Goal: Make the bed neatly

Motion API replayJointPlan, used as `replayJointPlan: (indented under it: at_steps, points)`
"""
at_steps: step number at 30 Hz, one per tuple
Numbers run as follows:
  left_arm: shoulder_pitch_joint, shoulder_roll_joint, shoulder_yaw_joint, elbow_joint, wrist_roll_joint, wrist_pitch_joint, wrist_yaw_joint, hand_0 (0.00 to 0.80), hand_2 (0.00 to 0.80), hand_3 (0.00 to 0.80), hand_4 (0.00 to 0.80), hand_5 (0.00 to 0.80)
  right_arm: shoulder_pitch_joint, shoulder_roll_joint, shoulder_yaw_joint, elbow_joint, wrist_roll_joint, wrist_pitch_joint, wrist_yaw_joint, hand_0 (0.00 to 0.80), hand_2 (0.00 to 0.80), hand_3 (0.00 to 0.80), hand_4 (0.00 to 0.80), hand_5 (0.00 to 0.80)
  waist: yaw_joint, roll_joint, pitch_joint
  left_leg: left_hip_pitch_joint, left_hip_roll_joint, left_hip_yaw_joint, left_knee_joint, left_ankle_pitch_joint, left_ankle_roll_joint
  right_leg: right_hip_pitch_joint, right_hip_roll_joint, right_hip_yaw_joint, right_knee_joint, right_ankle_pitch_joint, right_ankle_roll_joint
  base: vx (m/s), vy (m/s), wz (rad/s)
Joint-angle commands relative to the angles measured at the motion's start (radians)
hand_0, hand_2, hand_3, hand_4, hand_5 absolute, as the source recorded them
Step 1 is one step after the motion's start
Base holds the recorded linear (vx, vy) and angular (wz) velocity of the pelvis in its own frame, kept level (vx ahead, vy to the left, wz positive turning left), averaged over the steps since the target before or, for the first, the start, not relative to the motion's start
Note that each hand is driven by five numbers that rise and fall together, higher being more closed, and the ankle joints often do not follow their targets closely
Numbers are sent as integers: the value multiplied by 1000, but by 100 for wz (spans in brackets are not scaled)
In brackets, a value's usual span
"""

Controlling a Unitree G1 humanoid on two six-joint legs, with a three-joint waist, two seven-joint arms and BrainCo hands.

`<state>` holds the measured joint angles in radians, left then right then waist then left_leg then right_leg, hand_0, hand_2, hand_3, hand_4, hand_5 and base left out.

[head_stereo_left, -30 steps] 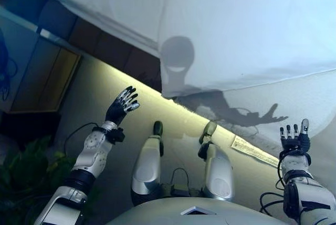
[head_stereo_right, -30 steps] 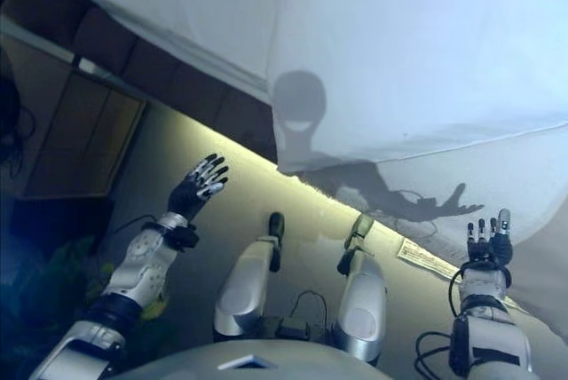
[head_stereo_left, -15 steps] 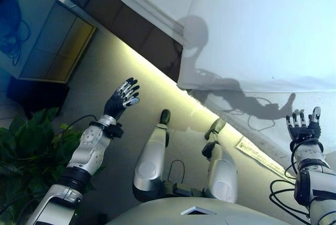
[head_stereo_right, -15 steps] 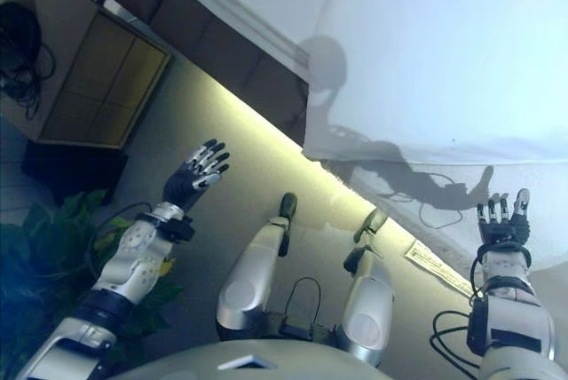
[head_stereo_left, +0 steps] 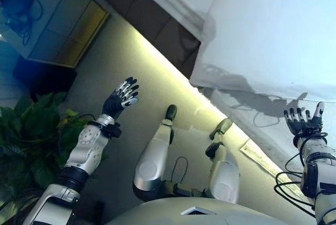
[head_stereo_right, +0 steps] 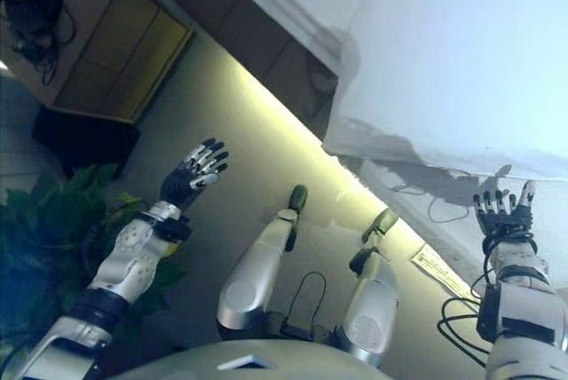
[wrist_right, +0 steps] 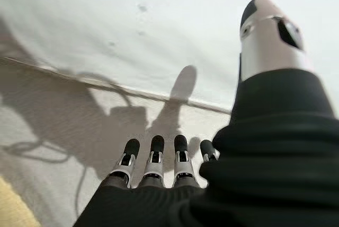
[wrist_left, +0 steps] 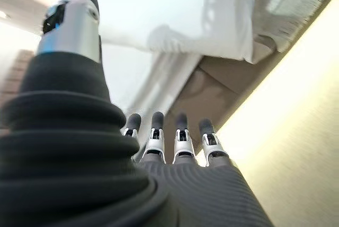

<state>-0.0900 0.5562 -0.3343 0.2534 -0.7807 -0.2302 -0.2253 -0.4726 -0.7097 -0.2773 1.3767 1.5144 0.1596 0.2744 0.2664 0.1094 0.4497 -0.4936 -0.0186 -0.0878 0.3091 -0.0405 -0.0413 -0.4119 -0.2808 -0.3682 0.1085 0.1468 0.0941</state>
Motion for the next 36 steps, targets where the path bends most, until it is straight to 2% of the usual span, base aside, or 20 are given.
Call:
replayJointPlan:
  at_steps: [1, 4, 5, 6, 17, 18, 19, 20, 21, 23, 24, 30, 36]
  points:
    - [-14, 13, -3, -81, -45, -65, -23, 0, 0, 0, 0, 0, -10, -69, 20, -25, 53, -23, -15, 0, 0, 0, 0, 0, 15, 26, -1, -75, 1, 19, -80, 135, -1, 32, -65, 24, 87, -63, 98, -12, 4, 4]
    - [-15, 17, -1, -89, -46, -61, -26, 0, 0, 0, 0, 0, -5, -90, 1, -6, 56, -23, -34, 0, 0, 0, 0, 0, 12, 35, 4, -77, -1, 26, -78, 137, 1, 23, -71, 27, 99, -64, 101, 15, 24, 4]
    - [-15, 17, -3, -92, -47, -58, -27, 0, 0, 0, 0, 0, -6, -105, -4, 1, 53, -24, -36, 0, 0, 0, 0, 0, 10, 39, -1, -68, -1, 23, -84, 120, -2, 28, -69, 39, 100, -80, 112, -22, 69, 1]
    - [-21, 17, -13, -96, -47, -59, -22, 0, 0, 0, 0, 0, -15, -116, -4, 8, 50, -28, -38, 0, 0, 0, 0, 0, 9, 49, 7, -78, -6, 30, -86, 145, 5, 15, -74, 31, 100, -59, 104, -26, 75, 2]
    - [-32, 15, -42, -126, -88, -61, -5, 0, 0, 0, 0, 0, -130, -211, 23, -11, -47, -16, -1, 0, 0, 0, 0, 0, 12, 93, 8, -61, -20, 38, -153, 178, 6, 4, -90, 42, 86, -51, 118, 5, 83, 2]
    - [-28, 16, -41, -127, -92, -62, -10, 0, 0, 0, 0, 0, -135, -213, 25, -16, -53, -19, 3, 173, 173, 173, 173, 173, 14, 94, 6, -59, -21, 36, -156, 179, 6, 7, -91, 41, 85, -51, 118, 55, 63, 5]
    - [-23, 20, -40, -129, -98, -64, -16, 0, 0, 0, 0, 0, -141, -217, 26, -22, -60, -21, 7, 474, 474, 474, 474, 474, 18, 94, 3, -57, -22, 35, -158, 179, 6, 10, -94, 39, 84, -51, 119, 61, 57, 5]
    - [-21, 22, -38, -130, -102, -63, -19, 0, 0, 0, 0, 0, -146, -219, 28, -27, -65, -25, 9, 706, 706, 706, 706, 706, 21, 94, 1, -55, -24, 34, -158, 178, 6, 12, -96, 37, 85, -51, 119, 62, 43, 4]
    - [-19, 22, -38, -130, -103, -63, -21, 0, 0, 0, 0, 0, -149, -221, 29, -31, -66, -28, 9, 800, 800, 800, 800, 800, 23, 92, 0, -53, -25, 34, -156, 174, 6, 14, -99, 35, 88, -53, 120, 58, 35, 3]
    - [-12, 26, -29, -131, -107, -59, -35, 0, 0, 0, 0, 0, -155, -224, 27, -41, -71, -32, 12, 800, 800, 800, 800, 800, 30, 90, -4, -54, -29, 32, -145, 170, 7, 17, -107, 30, 95, -52, 120, 112, 4, 7]
    - [-9, 28, -26, -129, -109, -59, -40, 0, 0, 0, 0, 0, -162, -226, 28, -45, -74, -31, 12, 800, 800, 800, 800, 800, 32, 86, -11, -46, -29, 26, -141, 145, 2, 23, -107, 39, 102, -72, 131, 160, -22, 11]
    - [5, 38, -14, -116, -111, -67, -56, 0, 0, 0, 0, 0, -183, -214, 39, -52, -82, -14, 23, 800, 800, 800, 800, 800, 41, 79, -9, -51, -33, 27, -115, 133, 7, 24, -109, 36, 124, -79, 132, 57, 0, 5]
    - [9, 46, -7, -129, -109, -64, -55, 0, 0, 0, 0, 0, -149, -153, 62, -67, -173, -59, 69, 800, 800, 800, 800, 800, 53, 66, -7, -41, -38, 14, -108, 124, 8, 55, -104, 20, 109, -72, 131, 17, -25, 8]
